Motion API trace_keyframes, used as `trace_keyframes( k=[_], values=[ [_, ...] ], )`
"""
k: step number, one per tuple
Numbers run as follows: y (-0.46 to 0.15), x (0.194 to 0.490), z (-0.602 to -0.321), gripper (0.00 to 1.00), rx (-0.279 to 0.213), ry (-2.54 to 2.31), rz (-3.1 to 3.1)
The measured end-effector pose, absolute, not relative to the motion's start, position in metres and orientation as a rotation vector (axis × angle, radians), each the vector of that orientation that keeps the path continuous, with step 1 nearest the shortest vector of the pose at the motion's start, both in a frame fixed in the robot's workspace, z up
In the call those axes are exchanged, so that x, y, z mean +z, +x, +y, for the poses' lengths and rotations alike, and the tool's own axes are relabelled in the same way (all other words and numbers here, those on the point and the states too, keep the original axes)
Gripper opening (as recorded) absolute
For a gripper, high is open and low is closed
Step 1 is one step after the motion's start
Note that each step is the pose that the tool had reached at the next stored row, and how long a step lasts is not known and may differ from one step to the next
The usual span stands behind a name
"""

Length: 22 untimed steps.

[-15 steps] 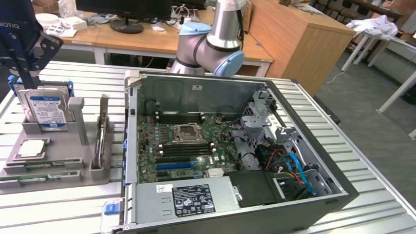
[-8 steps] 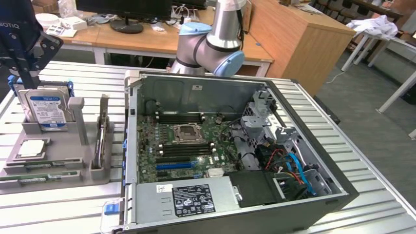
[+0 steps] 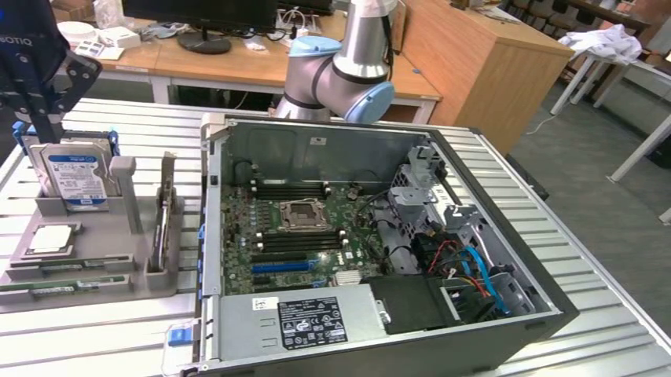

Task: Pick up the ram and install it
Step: 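Pick up the ram and move it above insertion slot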

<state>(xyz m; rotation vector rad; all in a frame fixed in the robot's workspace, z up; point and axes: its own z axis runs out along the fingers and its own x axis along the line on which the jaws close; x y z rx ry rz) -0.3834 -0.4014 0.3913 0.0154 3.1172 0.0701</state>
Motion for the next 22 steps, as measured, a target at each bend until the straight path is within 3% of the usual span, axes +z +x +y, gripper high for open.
trace_keyframes(
  k=[22],
  values=[
    [-0.3834, 0.39, -0.4014, 0.11, 0.074, -0.39, 3.099]
  ],
)
